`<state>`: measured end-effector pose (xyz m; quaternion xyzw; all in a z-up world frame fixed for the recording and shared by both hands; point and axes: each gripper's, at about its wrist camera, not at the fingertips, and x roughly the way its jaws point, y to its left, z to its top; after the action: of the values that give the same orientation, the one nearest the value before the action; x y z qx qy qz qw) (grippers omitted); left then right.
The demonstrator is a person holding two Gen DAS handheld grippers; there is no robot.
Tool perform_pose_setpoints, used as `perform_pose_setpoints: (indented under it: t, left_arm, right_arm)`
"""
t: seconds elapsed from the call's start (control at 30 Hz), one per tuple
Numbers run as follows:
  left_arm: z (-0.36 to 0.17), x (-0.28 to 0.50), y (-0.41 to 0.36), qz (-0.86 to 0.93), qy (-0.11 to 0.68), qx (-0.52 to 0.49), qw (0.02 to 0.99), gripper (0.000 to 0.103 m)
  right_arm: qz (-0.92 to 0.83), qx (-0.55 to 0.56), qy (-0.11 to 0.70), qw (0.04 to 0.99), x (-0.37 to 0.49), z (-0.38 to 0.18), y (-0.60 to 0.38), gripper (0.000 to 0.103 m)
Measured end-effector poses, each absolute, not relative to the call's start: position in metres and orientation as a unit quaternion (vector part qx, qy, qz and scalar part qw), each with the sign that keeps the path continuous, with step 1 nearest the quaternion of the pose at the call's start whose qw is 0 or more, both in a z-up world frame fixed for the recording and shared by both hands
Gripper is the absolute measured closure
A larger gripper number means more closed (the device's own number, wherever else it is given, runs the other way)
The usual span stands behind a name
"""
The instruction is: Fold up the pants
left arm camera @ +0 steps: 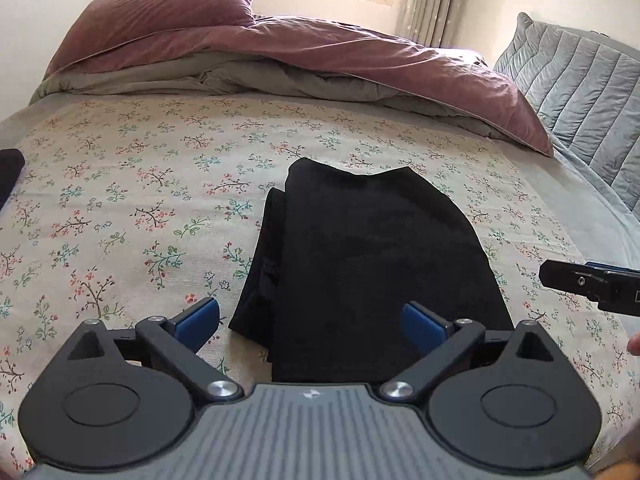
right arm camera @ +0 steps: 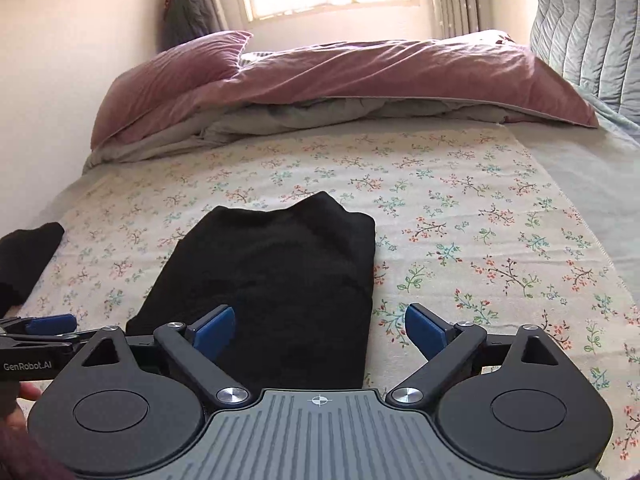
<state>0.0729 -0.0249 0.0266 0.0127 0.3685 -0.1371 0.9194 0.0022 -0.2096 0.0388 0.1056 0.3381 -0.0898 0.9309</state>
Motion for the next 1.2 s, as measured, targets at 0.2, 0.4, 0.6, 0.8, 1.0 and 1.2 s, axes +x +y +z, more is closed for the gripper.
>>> perform_pose_setpoints:
  t: [0.2, 0.4, 0.6, 0.8, 1.0, 1.2]
  left_arm:
    - [0.024, 0.052, -0.033, -0.103, 0.365, 0.041, 0.924, 0.0]
    - [0.012, 0.048, -0.044, -0.086, 0.383, 0.06, 0.918, 0.0]
    - [0.002, 0.048, -0.049, -0.061, 0.384, 0.094, 0.917, 0.0]
    - [-0.005, 0.053, -0.049, -0.068, 0.41, 0.076, 0.906, 0.0]
    - [-0.01, 0.052, -0.051, -0.071, 0.421, 0.074, 0.901, 0.0]
    - [-0.008, 0.049, -0.051, -0.068, 0.416, 0.082, 0.903, 0.0]
  right_arm:
    - [-0.132, 0.096, 0.338, 0.927, -0.02, 0.037, -0.197, 0.003]
    - [-0.17, 0.087, 0.357, 0.914, -0.03, 0.017, -0.193, 0.002]
    - [-0.179, 0.04, 0.364, 0.913, -0.03, 0.008, -0.182, 0.001]
    - [-0.169, 0.055, 0.391, 0.903, -0.024, -0.003, -0.181, 0.001]
    - [-0.168, 0.04, 0.399, 0.901, -0.021, -0.007, -0.173, 0.001]
    - [-0.167, 0.037, 0.403, 0.899, -0.02, -0.01, -0.173, 0.001]
